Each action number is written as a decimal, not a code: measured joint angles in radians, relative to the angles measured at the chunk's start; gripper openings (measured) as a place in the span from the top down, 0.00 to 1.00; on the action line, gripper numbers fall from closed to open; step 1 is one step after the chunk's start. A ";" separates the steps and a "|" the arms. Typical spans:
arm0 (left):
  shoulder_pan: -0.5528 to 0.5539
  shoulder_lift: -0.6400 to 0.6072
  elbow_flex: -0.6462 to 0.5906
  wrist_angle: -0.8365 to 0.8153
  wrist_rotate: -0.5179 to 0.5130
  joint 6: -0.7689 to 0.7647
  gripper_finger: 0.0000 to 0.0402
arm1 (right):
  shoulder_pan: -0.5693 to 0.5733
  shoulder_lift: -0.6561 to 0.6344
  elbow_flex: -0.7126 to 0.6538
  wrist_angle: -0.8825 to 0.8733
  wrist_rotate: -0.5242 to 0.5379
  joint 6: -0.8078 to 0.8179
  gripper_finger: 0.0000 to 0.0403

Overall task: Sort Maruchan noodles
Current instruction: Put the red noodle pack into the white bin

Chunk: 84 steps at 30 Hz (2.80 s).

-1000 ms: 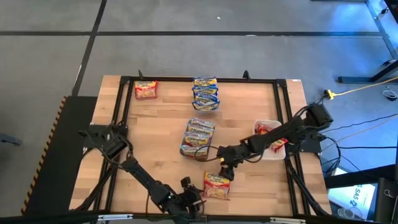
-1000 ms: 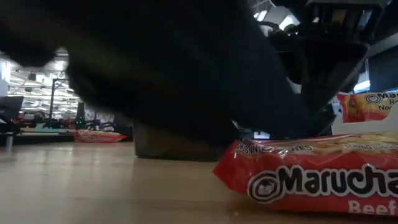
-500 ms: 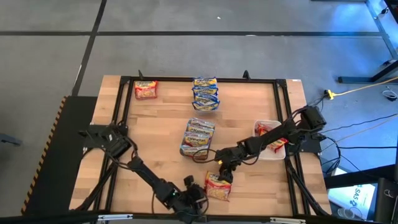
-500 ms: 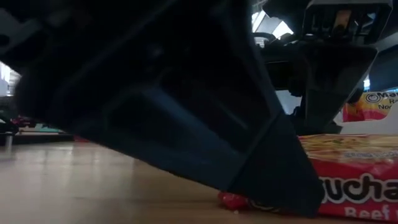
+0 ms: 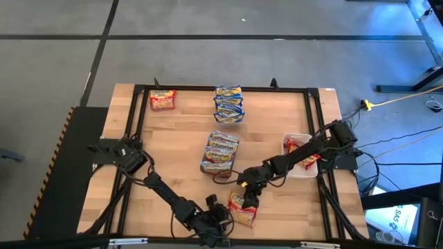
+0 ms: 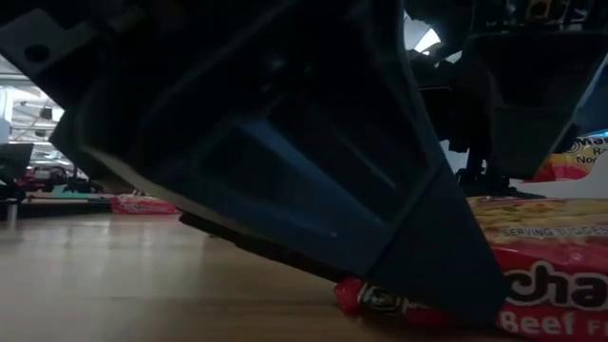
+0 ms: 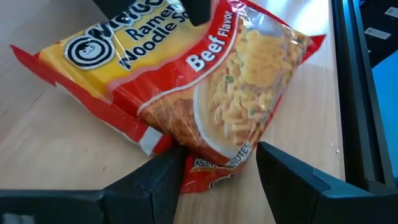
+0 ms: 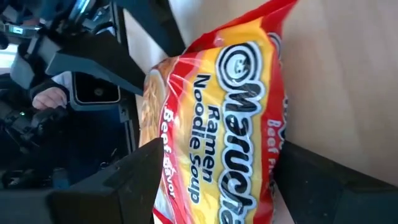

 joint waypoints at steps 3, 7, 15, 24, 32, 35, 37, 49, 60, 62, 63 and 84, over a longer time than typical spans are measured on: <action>0.000 0.000 0.000 0.000 -0.007 0.000 0.51 | 0.007 0.005 0.000 0.027 0.015 0.002 0.30; 0.000 0.001 0.000 0.000 -0.014 0.007 0.51 | 0.008 0.008 0.000 0.061 0.018 0.019 0.33; 0.000 0.000 0.000 0.006 -0.026 0.020 0.51 | 0.012 0.008 0.048 0.070 -0.002 0.023 0.53; -0.043 -0.045 -0.003 -0.024 -0.042 0.099 0.51 | 0.029 -0.002 0.125 -0.055 -0.035 -0.039 0.81; -0.139 -0.159 -0.003 -0.196 -0.030 0.124 0.51 | 0.085 -0.154 0.228 -0.463 0.015 -0.191 0.76; -0.155 -0.202 -0.002 -0.255 -0.030 0.126 0.51 | 0.112 -0.246 0.256 -0.644 0.084 -0.225 0.78; -0.156 -0.225 -0.002 -0.278 -0.017 0.128 0.51 | 0.129 -0.318 0.266 -0.753 0.132 -0.232 0.79; -0.151 -0.252 -0.002 -0.247 0.003 0.145 0.51 | 0.221 -0.763 0.270 -1.478 0.569 -0.062 0.79; -0.144 -0.252 -0.002 -0.204 -0.020 0.146 0.51 | 0.220 -0.820 0.268 -1.793 0.702 -0.051 0.78; -0.137 -0.252 -0.002 -0.189 -0.006 0.146 0.51 | 0.220 -0.815 0.258 -1.769 0.702 -0.075 0.78; -0.136 -0.252 -0.002 -0.184 0.000 0.146 0.51 | 0.220 -0.814 0.242 -1.746 0.694 -0.082 0.78; -0.133 -0.252 -0.002 -0.175 0.012 0.172 0.51 | 0.219 -0.814 -0.125 -1.419 0.645 -0.071 0.78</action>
